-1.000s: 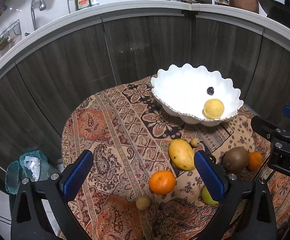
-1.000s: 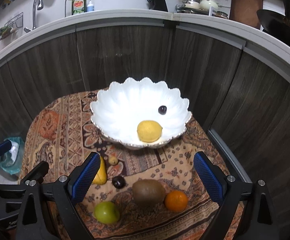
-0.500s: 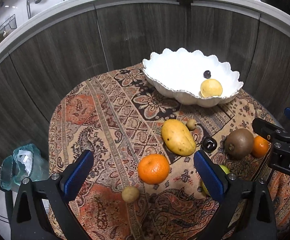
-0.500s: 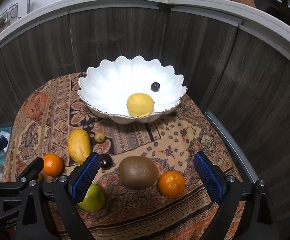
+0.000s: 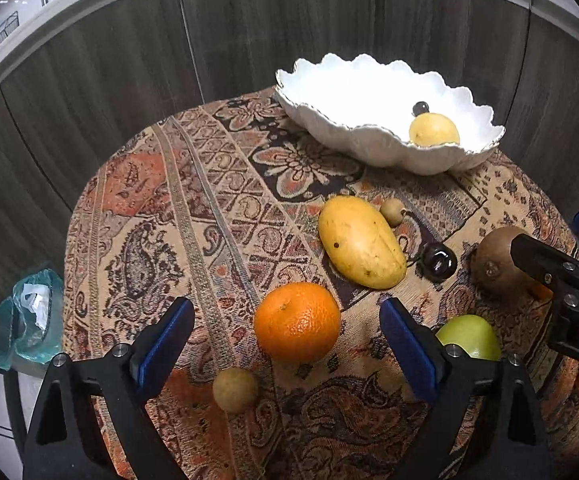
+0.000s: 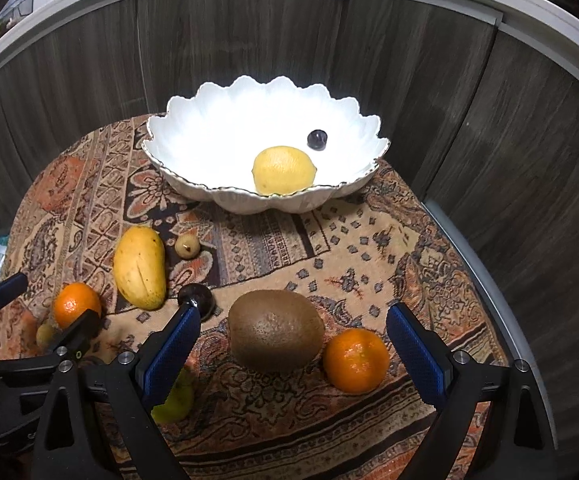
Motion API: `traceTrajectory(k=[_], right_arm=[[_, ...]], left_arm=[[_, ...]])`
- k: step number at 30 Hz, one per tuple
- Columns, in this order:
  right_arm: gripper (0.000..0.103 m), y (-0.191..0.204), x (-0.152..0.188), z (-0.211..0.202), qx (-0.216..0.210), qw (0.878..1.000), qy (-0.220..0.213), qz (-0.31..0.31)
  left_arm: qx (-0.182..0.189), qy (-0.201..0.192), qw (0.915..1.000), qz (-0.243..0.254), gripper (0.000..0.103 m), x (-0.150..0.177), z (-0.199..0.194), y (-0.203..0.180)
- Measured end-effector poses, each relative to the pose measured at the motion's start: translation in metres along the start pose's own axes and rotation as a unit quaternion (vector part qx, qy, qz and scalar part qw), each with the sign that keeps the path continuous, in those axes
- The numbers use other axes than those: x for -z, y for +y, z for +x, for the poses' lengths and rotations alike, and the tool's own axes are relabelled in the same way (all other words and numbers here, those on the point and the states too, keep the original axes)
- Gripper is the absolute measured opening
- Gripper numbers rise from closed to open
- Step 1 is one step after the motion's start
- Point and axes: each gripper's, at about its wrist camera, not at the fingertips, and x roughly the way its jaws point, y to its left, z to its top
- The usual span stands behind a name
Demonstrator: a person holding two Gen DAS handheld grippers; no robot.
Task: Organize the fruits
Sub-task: 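Grasp the orange with the left tool while the right tool grasps the kiwi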
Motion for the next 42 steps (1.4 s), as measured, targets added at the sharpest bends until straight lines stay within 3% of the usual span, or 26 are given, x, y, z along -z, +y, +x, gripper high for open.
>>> traceTrajectory(k=[2,6,12,16,28,33,35,42], right_arm=[[0.095,0.001,0.000,0.002,0.000,1.000,0.003,-0.002],[0.095,0.004,0.001,0.007,0.006,1.000,0.008,-0.007],[0.095,0.009,0.002,0.011,0.013,1.000,0.014,-0.015],[0.095,0.005,0.002,0.013,0.005,1.000,0.010,-0.008],[0.094,0.004,0.005,0.043,-0.005,0.999,0.046,-0.019],[0.082,0.004,0.002,0.054,-0.014,0.998,0.053,-0.027],[0.069,0.005,0.001,0.058,-0.037,0.997,0.062,-0.022],[0.066,0.003,0.003,0.055,-0.044,0.997,0.061,-0.024]], left_arm=[[-0.002,0.002,1.0000,-0.002,0.087,0.001,0.004,0.000],[-0.005,0.013,0.9999,-0.001,0.084,0.004,0.017,-0.001],[0.007,0.030,0.9995,-0.002,0.066,0.009,0.029,-0.003],[0.009,0.030,0.9995,0.010,0.047,0.008,0.027,-0.008],[0.011,0.036,0.9993,-0.004,0.046,0.006,0.027,-0.001],[0.009,0.036,0.9993,-0.001,0.046,0.005,0.028,-0.002],[0.009,0.037,0.9993,-0.002,0.046,0.005,0.027,-0.003],[0.007,0.035,0.9994,0.003,0.046,0.004,0.024,-0.006]])
